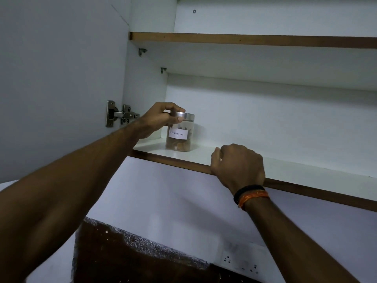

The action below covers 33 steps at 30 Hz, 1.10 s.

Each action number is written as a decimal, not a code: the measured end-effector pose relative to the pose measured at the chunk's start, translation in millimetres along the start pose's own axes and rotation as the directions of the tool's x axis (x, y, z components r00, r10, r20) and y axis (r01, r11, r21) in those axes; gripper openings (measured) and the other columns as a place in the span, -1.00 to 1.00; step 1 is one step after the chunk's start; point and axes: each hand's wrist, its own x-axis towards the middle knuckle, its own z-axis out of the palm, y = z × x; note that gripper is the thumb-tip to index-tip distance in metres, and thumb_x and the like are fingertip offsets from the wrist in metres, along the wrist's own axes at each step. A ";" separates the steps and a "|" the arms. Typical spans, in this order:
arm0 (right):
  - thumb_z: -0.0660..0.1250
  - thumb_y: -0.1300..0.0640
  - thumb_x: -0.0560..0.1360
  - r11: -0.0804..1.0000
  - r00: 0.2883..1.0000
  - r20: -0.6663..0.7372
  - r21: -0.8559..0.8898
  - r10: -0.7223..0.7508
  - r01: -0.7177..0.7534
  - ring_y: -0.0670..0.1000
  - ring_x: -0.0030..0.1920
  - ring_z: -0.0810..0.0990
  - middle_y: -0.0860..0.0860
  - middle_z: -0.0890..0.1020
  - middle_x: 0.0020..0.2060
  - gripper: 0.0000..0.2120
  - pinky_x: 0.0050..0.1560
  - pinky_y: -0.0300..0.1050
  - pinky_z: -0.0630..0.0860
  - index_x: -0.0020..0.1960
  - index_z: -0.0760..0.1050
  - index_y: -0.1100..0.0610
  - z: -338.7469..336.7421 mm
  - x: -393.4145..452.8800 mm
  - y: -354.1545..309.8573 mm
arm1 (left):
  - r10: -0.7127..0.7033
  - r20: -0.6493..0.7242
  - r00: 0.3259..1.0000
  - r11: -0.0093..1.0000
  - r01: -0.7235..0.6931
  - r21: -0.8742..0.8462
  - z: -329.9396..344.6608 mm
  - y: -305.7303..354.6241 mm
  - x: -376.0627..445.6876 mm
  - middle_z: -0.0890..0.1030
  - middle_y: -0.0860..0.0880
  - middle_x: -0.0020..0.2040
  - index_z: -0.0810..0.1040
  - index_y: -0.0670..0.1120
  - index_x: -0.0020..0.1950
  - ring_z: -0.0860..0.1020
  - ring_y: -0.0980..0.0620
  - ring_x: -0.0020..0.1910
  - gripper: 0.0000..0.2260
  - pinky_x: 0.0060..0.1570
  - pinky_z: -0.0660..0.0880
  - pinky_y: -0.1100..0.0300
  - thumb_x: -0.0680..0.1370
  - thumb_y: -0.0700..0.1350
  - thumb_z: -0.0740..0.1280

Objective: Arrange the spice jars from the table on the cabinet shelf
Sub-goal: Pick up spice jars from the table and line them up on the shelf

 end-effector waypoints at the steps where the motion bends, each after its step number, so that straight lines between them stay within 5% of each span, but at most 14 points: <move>1: 0.23 0.00 0.52 1.000 0.999 -0.035 -0.005 -0.008 0.007 0.02 -0.53 0.30 -0.05 0.34 -0.55 -0.61 -0.43 -0.22 0.14 -0.47 0.34 0.06 1.4 -0.5 -0.2 | 0.015 -0.007 1.000 0.999 -0.015 0.036 -0.5 -4.1 3.3 0.63 -0.08 0.19 0.62 -0.20 0.18 0.60 -0.01 0.09 -0.79 -0.11 0.57 0.23 0.55 -0.24 0.40; 7: 0.51 0.25 0.22 0.986 0.969 -0.183 -0.049 -0.163 0.157 0.05 -0.67 0.30 -0.01 0.33 -0.65 -0.59 -0.55 -0.27 0.36 -0.57 0.29 0.10 5.8 -2.0 1.0 | 0.059 -0.043 0.997 0.988 -0.053 0.143 0.9 -29.8 21.5 0.61 -0.12 0.21 0.60 -0.16 0.26 0.57 -0.02 0.15 -0.75 -0.03 0.56 0.18 0.58 -0.21 0.38; 15: 0.42 0.15 0.32 0.989 0.954 -0.270 0.027 -0.134 0.146 0.02 -0.64 0.23 -0.04 0.25 -0.63 -0.59 -0.50 -0.32 0.21 -0.54 0.23 0.08 11.4 -1.7 1.0 | 0.068 -0.110 0.992 0.944 -0.028 0.330 12.8 -46.9 49.0 0.61 -0.14 0.19 0.59 -0.20 0.25 0.56 -0.14 0.20 -0.76 0.21 0.55 -0.13 0.58 -0.26 0.37; 18: 0.40 0.15 0.32 0.988 0.943 -0.300 0.018 -0.140 0.153 0.01 -0.62 0.16 -0.02 0.27 -0.63 -0.59 -0.46 -0.30 0.11 -0.52 0.20 0.08 11.0 -2.1 0.5 | 0.084 -0.111 0.990 0.921 -0.035 0.388 12.2 -52.2 56.3 0.63 -0.14 0.13 0.60 -0.19 0.24 0.59 -0.14 0.15 -0.76 0.20 0.56 -0.10 0.56 -0.25 0.40; 26: 0.45 0.11 0.33 0.987 0.944 -0.298 0.025 -0.142 0.156 0.00 -0.64 0.26 0.00 0.38 -0.65 -0.64 -0.46 -0.31 0.22 -0.55 0.37 0.11 13.4 -2.0 1.5 | 0.106 -0.158 0.982 0.878 -0.018 0.479 9.5 -67.6 71.8 0.66 -0.07 0.09 0.64 -0.13 0.17 0.57 -0.05 0.07 -0.79 0.04 0.47 0.14 0.54 -0.23 0.41; 33: 0.40 0.13 0.35 0.988 0.945 -0.297 0.024 -0.139 0.153 0.01 -0.63 0.25 0.00 0.35 -0.64 -0.61 -0.49 -0.28 0.20 -0.52 0.25 0.08 13.0 -2.6 0.7 | 0.150 -0.170 0.974 0.848 -0.038 0.529 12.3 -69.4 70.5 0.67 -0.08 0.08 0.64 -0.13 0.17 0.54 0.03 -0.01 -0.79 -0.02 0.41 0.22 0.53 -0.21 0.40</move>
